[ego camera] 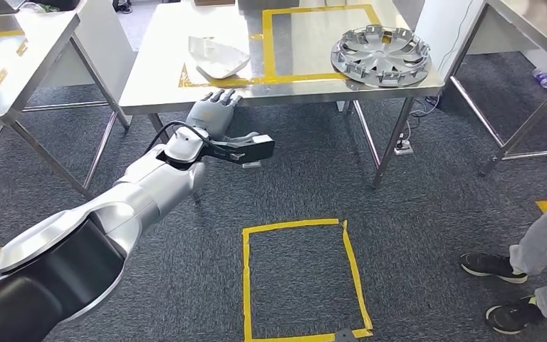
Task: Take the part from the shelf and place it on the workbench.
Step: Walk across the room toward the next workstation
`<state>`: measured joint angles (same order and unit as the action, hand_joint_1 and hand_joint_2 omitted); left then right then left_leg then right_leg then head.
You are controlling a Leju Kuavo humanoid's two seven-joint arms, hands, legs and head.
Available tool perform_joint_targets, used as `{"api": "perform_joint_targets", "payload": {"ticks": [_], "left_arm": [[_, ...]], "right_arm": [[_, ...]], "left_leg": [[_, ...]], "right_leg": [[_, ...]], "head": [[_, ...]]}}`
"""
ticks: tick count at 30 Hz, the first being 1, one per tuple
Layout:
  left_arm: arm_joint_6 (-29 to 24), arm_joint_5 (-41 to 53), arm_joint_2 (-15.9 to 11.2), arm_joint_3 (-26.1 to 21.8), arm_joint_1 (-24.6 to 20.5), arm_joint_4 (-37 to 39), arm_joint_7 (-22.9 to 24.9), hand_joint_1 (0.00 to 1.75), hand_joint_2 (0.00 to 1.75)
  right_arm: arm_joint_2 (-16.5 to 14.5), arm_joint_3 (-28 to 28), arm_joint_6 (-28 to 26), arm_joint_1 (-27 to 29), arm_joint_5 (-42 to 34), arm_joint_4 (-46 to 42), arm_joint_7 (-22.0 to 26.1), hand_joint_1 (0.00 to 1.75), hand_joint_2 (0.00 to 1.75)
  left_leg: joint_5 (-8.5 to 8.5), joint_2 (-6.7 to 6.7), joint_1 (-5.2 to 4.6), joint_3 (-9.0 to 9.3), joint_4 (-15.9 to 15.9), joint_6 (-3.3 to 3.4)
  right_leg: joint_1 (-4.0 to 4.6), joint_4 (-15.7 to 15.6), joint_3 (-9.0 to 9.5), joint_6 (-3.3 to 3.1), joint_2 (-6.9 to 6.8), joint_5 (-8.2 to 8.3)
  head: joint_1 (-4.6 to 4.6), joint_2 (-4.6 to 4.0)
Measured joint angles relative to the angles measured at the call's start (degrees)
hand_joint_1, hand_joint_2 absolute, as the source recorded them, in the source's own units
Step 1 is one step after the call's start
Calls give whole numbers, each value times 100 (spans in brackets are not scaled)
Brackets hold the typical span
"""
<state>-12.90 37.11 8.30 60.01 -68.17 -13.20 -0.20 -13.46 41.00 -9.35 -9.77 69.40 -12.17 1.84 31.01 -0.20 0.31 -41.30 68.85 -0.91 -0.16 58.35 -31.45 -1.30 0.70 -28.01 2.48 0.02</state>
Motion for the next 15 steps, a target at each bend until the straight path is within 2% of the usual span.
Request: {"api": "perform_joint_targets", "payload": {"ticks": [1,2,3,4,6,8,9,11,12,13,14,15], "left_arm": [[1,10,-1,-12,-1,1,-1,0,0],[6,25,-2,-24,-2,2,-5,0,0],[12,41,-2,-33,-2,3,-11,0,0],[18,59,4,-43,-2,0,-17,0,0],[25,84,22,-66,-22,-9,-20,0,0],[26,92,45,-92,-61,-20,-11,0,0],[28,93,61,-103,-75,-24,-8,0,0],[42,94,86,-118,-82,-26,-5,0,0],[51,94,92,-119,-74,-26,-5,0,0],[59,94,95,-119,-66,-26,-6,0,0],[64,94,96,-119,-61,-27,-7,0,0],[66,94,97,-119,-60,-28,-7,0,0]], "right_arm": [[-4,0,0,6,0,2,1,0,0],[-8,1,-2,4,-4,5,1,0,0],[-10,3,-4,-1,-8,8,1,0,0],[-13,4,-4,-7,-12,10,3,0,0],[-7,8,-4,-20,-24,9,7,0,0],[-3,18,-5,-23,-34,6,16,0,0],[1,27,-6,-28,-38,4,19,0,0],[12,49,-7,-35,-42,4,20,0,0],[19,59,-7,-33,-43,4,19,0,0],[24,68,-7,-30,-44,4,18,0,0],[27,75,-7,-27,-44,4,17,0,0],[28,80,-7,-26,-44,4,17,0,0]], "left_leg": [[-398,-7,-60,59,-403,101],[-697,-13,-116,116,-739,176],[-920,-17,-158,164,-966,224],[-1013,-22,-186,183,-1061,243],[-1004,-25,-183,230,-1083,245],[-991,-29,-150,293,-1137,286],[-980,-28,-130,329,-1161,309],[-935,-28,-122,370,-1163,335],[-912,-28,-117,390,-1160,334],[-889,-29,-109,410,-1153,323],[-869,-30,-98,433,-1143,308],[-850,-31,-84,455,-1131,288]], "right_leg": [[28,-2,70,-12,4,-65],[51,-1,122,-15,13,-121],[62,3,148,-7,19,-170],[62,3,154,13,26,-208],[55,0,168,74,27,-269],[51,171,106,149,6,-392],[44,428,-23,187,-4,-516],[8,1186,-458,250,-14,-801],[-14,1501,-672,277,-17,-867],[-34,1632,-804,299,-21,-821],[-51,1535,-823,318,-27,-659],[-65,1225,-723,331,-33,-422]], "head": [[-3,0],[-16,0],[-25,0],[-37,0],[-32,0],[-35,0],[-42,0],[-52,0],[-53,0],[-53,0],[-53,0],[-53,0]]}}
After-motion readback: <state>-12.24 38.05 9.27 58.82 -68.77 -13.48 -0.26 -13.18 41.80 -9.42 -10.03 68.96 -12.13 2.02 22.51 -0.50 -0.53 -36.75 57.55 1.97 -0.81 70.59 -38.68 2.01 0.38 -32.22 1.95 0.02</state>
